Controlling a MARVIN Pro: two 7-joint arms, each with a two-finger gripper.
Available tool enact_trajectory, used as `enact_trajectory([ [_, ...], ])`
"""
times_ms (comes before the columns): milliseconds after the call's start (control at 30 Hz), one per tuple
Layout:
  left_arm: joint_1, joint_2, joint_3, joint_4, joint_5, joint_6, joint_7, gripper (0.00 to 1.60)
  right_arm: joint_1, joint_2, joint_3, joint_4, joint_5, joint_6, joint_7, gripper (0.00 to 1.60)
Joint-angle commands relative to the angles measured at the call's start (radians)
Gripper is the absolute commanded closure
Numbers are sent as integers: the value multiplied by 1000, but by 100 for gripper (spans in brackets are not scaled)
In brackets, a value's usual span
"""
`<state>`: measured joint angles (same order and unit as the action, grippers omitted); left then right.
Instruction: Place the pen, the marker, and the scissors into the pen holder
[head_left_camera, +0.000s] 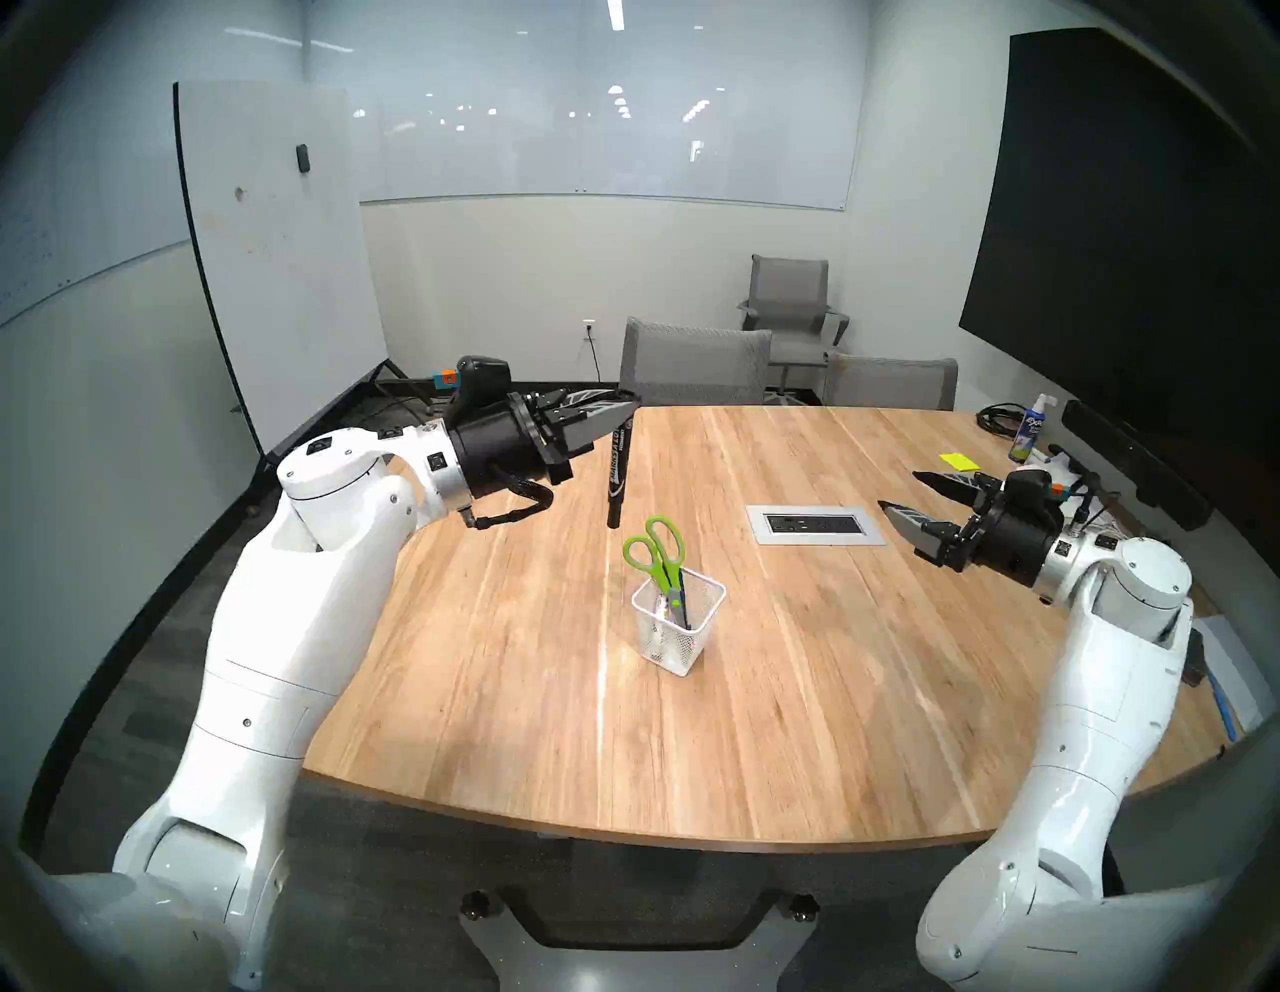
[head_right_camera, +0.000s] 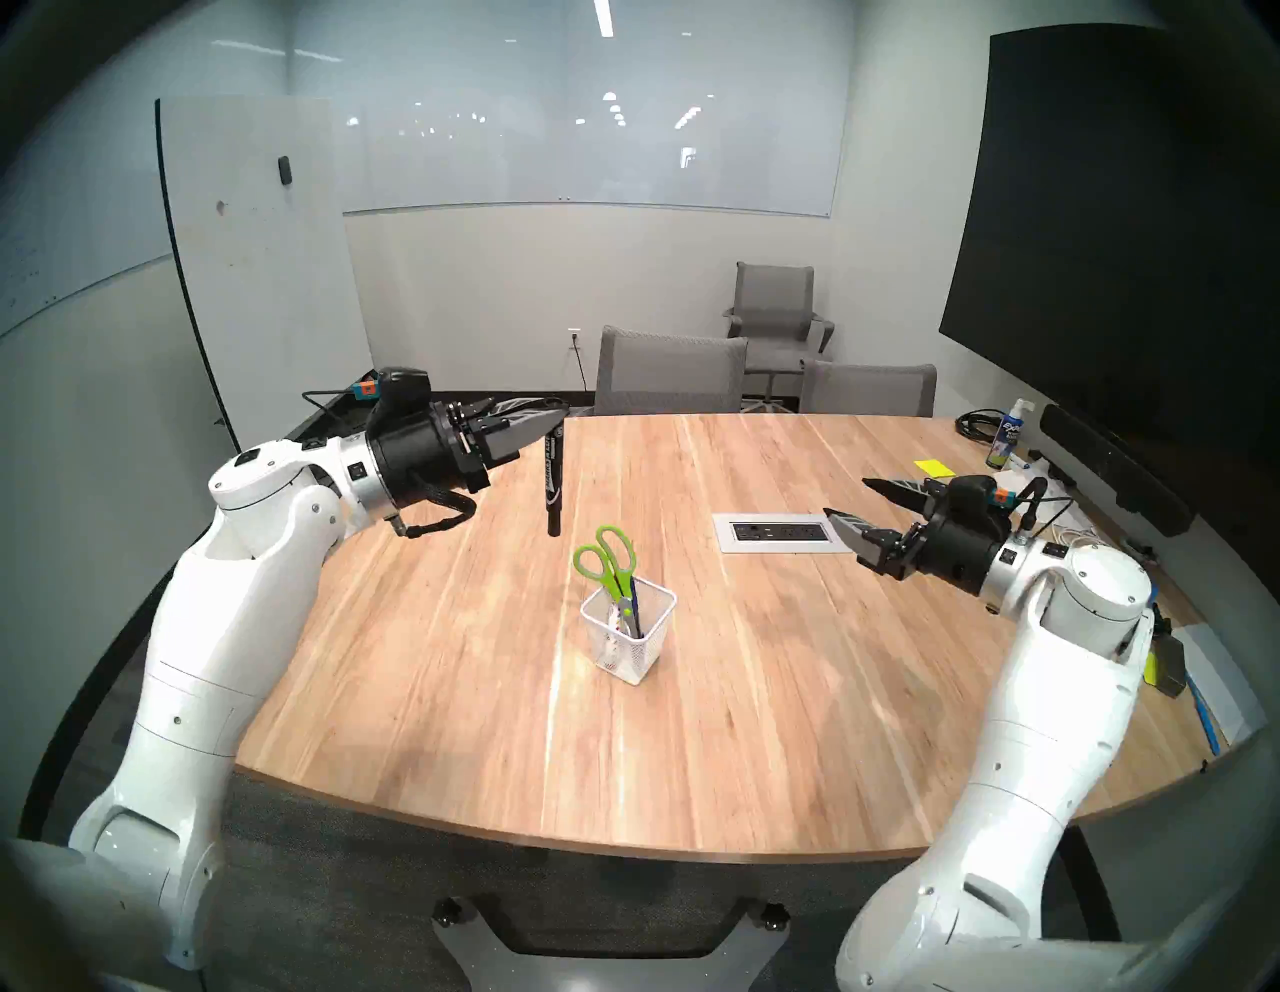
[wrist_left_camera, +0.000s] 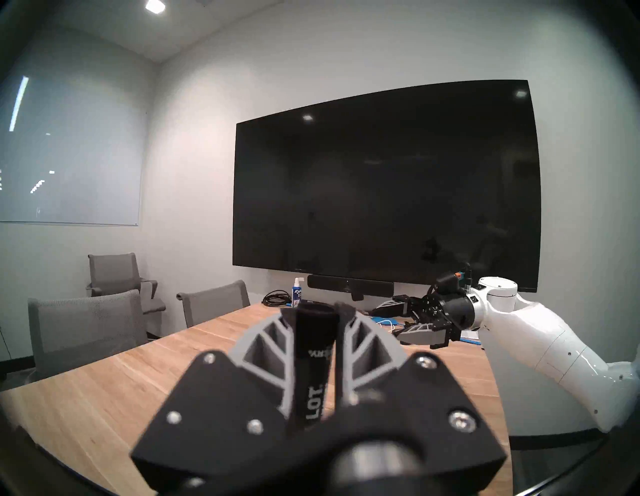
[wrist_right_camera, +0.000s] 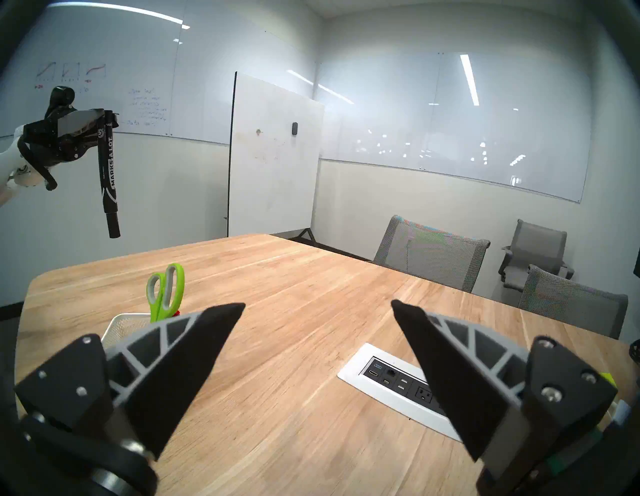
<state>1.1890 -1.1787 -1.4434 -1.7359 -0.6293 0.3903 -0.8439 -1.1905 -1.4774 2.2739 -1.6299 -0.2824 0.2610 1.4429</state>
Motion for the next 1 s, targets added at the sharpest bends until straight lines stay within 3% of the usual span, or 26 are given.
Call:
enact_trajectory([
  [0, 7, -31, -4, -40, -21, -8, 11, 160, 14, -2, -1, -15, 9, 1, 2, 0],
  [633, 148, -61, 57, -121, -29, -35, 34, 160, 14, -2, -1, -15, 9, 1, 2, 0],
  [967, 162, -49, 60, -56, -3, -89, 45, 160, 14, -2, -1, -15, 9, 1, 2, 0],
])
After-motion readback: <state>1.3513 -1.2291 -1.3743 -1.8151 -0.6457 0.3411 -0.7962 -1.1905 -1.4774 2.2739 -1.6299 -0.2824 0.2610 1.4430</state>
